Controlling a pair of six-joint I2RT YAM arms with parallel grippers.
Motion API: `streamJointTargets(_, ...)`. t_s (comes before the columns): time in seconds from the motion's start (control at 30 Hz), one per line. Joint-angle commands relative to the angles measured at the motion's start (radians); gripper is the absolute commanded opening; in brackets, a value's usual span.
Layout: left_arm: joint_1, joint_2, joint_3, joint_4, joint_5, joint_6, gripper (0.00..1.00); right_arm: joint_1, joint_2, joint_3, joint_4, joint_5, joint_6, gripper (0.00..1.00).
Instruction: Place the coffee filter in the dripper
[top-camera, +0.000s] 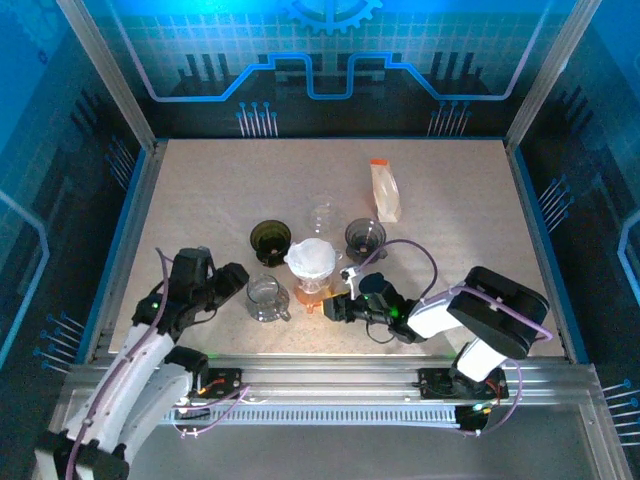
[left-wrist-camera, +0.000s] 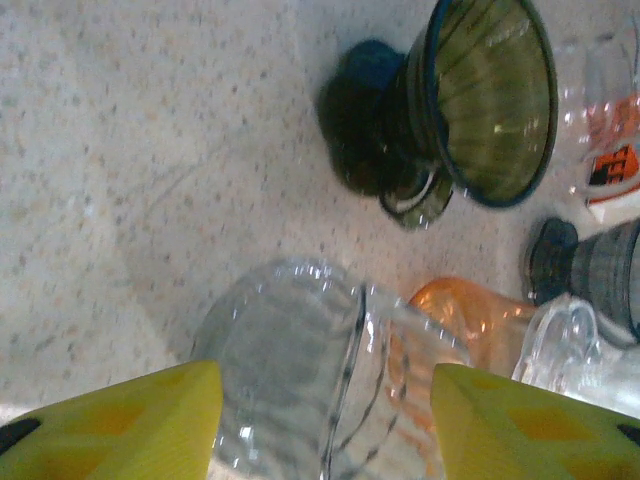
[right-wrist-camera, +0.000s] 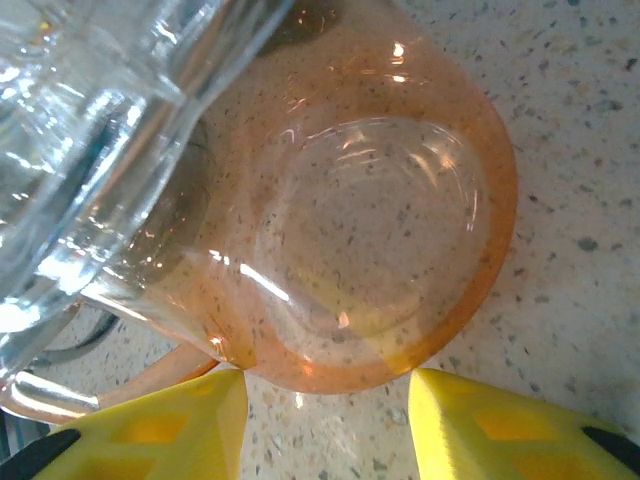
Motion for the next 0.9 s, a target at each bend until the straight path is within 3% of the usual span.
streamJointTargets(0.0, 0.043, 0.104, 0.046, 0.218, 0.031, 0.036, 0.61, -0.01, 0.046, 0.029, 0.04, -0.004, 0.013, 0.48)
streamJointTargets(0.2, 0.052, 0.349, 0.106, 0.429, 0.01, 0.04, 0.59, -0.016, 0.095, 0.05, 0.069, -0.006, 0.035, 0.48)
streamJointTargets(0.43, 0.055, 0.527, 0.162, 0.49, -0.052, 0.047, 0.48, -0.023, 0.121, 0.083, 0.056, -0.003, 0.037, 0.47)
streamJointTargets(0.6, 0.055, 0.578, 0.173, 0.48, -0.08, 0.045, 0.41, -0.028, 0.142, 0.1, 0.058, -0.007, 0.04, 0.47)
streamJointTargets(0.87, 0.055, 0.643, 0.152, 0.552, -0.047, 0.042, 0.43, -0.031, 0.172, 0.112, 0.069, -0.02, 0.046, 0.47)
